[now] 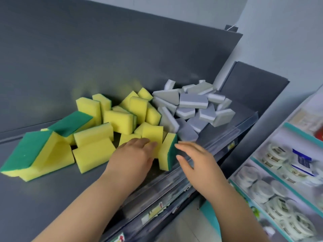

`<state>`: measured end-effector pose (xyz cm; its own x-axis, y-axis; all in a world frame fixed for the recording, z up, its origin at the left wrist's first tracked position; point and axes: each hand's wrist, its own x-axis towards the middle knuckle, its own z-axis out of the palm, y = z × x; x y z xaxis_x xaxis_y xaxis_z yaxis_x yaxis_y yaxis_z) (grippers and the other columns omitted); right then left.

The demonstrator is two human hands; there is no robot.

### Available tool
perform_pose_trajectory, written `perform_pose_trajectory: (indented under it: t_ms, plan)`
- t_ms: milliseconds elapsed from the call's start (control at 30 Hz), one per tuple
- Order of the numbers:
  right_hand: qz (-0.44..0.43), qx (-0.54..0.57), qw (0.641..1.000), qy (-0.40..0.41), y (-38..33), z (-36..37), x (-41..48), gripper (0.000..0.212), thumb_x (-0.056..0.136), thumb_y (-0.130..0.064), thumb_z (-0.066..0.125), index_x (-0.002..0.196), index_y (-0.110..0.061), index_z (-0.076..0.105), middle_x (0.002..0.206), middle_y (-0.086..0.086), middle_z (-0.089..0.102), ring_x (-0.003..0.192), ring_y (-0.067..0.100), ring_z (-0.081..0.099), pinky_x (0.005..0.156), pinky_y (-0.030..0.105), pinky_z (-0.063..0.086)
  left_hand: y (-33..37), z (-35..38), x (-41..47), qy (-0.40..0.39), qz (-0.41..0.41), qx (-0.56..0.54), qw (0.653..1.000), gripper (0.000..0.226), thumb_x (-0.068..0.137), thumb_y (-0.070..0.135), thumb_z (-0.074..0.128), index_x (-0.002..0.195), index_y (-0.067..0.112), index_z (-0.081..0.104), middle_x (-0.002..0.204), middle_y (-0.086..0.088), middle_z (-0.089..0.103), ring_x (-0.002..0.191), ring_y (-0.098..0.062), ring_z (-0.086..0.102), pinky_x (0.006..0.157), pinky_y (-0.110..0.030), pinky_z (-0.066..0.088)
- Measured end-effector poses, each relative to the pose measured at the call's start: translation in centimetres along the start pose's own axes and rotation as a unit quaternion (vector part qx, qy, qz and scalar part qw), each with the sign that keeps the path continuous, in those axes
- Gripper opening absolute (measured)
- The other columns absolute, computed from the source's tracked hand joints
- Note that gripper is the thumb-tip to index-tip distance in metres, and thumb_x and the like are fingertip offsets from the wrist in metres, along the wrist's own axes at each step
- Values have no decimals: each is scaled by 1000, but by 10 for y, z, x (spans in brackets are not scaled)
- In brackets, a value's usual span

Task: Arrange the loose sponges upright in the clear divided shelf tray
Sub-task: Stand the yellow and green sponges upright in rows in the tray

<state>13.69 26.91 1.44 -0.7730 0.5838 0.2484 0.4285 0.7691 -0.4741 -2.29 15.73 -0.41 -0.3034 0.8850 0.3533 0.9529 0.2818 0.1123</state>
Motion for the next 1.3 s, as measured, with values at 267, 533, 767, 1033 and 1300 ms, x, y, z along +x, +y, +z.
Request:
perform_pose_trajectory:
  t_ms: [267, 533, 767, 1033, 1300]
  plan:
    - [-212, -86, 958, -173, 34, -11, 76, 54, 90, -26, 53, 139, -36, 32, 146, -24, 21, 131, -1, 11, 103, 15, 11, 15, 11, 37, -42, -106, 17, 993, 66, 62, 24, 80, 123, 28, 55, 137, -9, 45, 115, -30, 55, 76, -36, 54]
    - [-293, -8, 942, -166, 75, 1, 95, 46, 80, -33, 66, 124, -32, 51, 114, -20, 41, 110, -3, 27, 88, 5, 19, 25, 10, 65, -49, -216, -6, 975, 101, 79, 44, 67, 146, 38, -8, 145, 7, 21, 130, -15, 29, 105, -25, 28]
    - [-177, 149, 962, -143, 107, -3, 95, 36, 72, -36, 73, 94, -43, 45, 101, -27, 47, 100, -6, 43, 79, 6, 35, 33, -9, 69, 62, -341, -43, 937, 72, 64, 51, 76, 127, 25, 52, 103, 10, 38, 85, -12, 50, 75, -25, 40]
    - [-47, 324, 939, -103, 96, -4, 103, 34, 77, -19, 70, 84, -28, 38, 77, -2, 50, 63, -1, 49, 54, 15, 42, 48, -13, 62, 207, -408, -75, 886, 42, 68, 47, 74, 92, 23, 50, 80, 10, 47, 68, -4, 48, 55, -12, 35]
    - [-101, 416, 895, -125, 81, 7, 103, 57, 80, -38, 63, 122, -26, 27, 106, -22, 44, 94, -21, 46, 77, -1, 35, 55, -4, 48, 203, -464, -125, 853, 41, 76, 33, 72, 106, 25, 45, 69, 7, 52, 62, -9, 50, 52, -21, 36]
